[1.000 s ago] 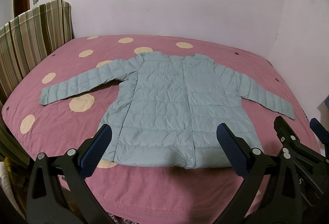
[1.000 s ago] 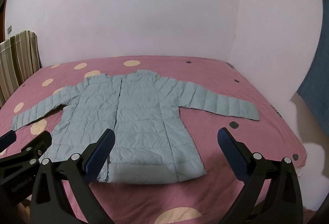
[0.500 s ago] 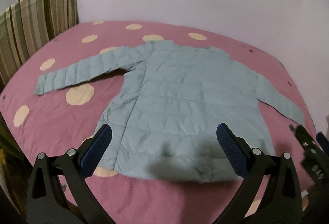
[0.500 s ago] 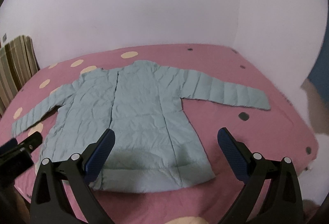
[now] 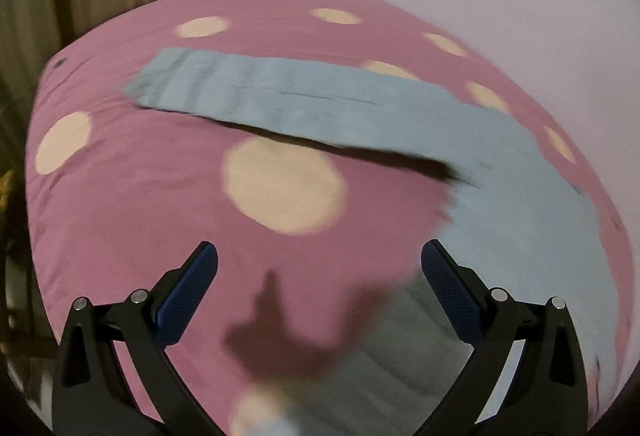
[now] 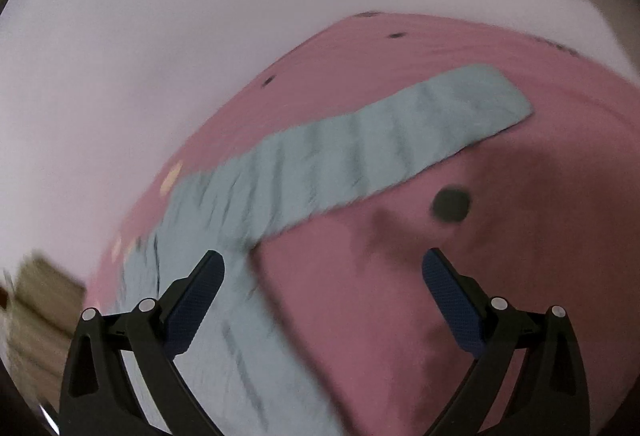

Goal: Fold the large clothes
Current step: 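Grasp a jacket sleeve with the right tool and fold it across the back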

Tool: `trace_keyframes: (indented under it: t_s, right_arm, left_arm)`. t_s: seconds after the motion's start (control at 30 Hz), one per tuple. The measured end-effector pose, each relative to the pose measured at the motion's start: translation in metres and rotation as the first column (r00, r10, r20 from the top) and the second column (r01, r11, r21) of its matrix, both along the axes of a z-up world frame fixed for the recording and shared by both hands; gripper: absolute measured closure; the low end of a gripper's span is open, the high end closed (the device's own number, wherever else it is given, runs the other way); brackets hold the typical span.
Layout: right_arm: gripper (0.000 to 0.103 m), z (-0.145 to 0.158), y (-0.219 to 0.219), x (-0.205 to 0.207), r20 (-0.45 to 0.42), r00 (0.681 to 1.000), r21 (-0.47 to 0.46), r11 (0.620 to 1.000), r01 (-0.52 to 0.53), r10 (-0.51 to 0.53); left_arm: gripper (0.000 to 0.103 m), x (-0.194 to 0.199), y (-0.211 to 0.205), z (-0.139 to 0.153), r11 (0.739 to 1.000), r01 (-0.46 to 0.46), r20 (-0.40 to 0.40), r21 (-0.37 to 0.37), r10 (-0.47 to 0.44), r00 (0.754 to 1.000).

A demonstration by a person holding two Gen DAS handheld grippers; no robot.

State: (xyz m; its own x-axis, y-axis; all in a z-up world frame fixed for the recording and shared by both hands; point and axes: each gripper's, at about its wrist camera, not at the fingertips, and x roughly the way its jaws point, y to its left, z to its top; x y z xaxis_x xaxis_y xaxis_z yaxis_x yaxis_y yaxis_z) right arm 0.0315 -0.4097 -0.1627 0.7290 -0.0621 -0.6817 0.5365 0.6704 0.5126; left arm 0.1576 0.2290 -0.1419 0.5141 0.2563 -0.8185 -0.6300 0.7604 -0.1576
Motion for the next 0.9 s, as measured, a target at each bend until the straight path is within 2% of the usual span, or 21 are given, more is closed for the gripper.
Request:
trace_keyframes:
  t_s: [0.07,0.1,0.13,0.17,0.27,0.47,0.57,0.73,0.83,0.87,0.9]
  right_arm:
    - [0.007,-0.007,-0.030,0.000,0.023,0.997,0.012,0.997,0.071,-0.071]
    - [0.021,-0.010,-0.043,0.002,0.022,0.994,0.012,0.994,0.105,-0.105]
    - [0.039,-0.013,-0.055,0.002,0.023,0.991,0.018,0.991,0.132,-0.132]
    - [0.044,-0.019,-0.071,0.002,0.011,0.987,0.036,0.986,0.160,-0.161]
    - [0.044,-0.037,-0.105,-0.003,0.012,0.974,0.144,0.964,0.223,-0.227]
    - [0.044,-0.058,-0.142,-0.011,0.024,0.946,0.227,0.924,0.308,-0.322]
    - [0.044,-0.069,-0.153,-0.012,0.044,0.936,0.274,0.906,0.324,-0.348]
    - [0.044,-0.066,-0.160,-0.005,0.069,0.925,0.255,0.902,0.347,-0.375]
    - [0.045,-0.066,-0.159,0.000,0.060,0.922,0.205,0.908,0.365,-0.383]
    - [0.046,-0.067,-0.151,-0.007,0.060,0.920,0.193,0.909,0.370,-0.387]
    - [0.053,-0.066,-0.150,-0.006,0.058,0.917,0.186,0.907,0.378,-0.394]
  left_arm:
    - [0.002,0.002,0.026,-0.015,0.997,-0.075,-0.027,0.008,0.076,0.997]
    - [0.002,0.002,0.038,-0.022,0.995,-0.102,-0.035,-0.003,0.102,0.994]
    - [0.002,0.003,0.046,-0.027,0.993,-0.118,-0.037,-0.015,0.117,0.992]
    - [0.002,0.002,0.054,-0.032,0.990,-0.138,-0.043,-0.029,0.137,0.990]
    - [0.002,-0.001,0.075,-0.046,0.978,-0.197,-0.059,-0.063,0.193,0.979]
    - [0.002,-0.001,0.078,-0.050,0.979,-0.201,-0.041,0.021,0.201,0.979]
    - [0.002,0.000,0.070,-0.052,0.980,-0.182,-0.063,0.077,0.187,0.980]
    - [0.002,0.003,0.068,-0.056,0.979,-0.179,-0.074,0.099,0.187,0.980]
    - [0.002,0.007,0.067,-0.057,0.978,-0.178,-0.086,0.107,0.188,0.978]
    - [0.002,0.007,0.066,-0.058,0.978,-0.178,-0.092,0.111,0.188,0.978]
    - [0.002,0.008,0.066,-0.058,0.978,-0.177,-0.096,0.113,0.188,0.977]
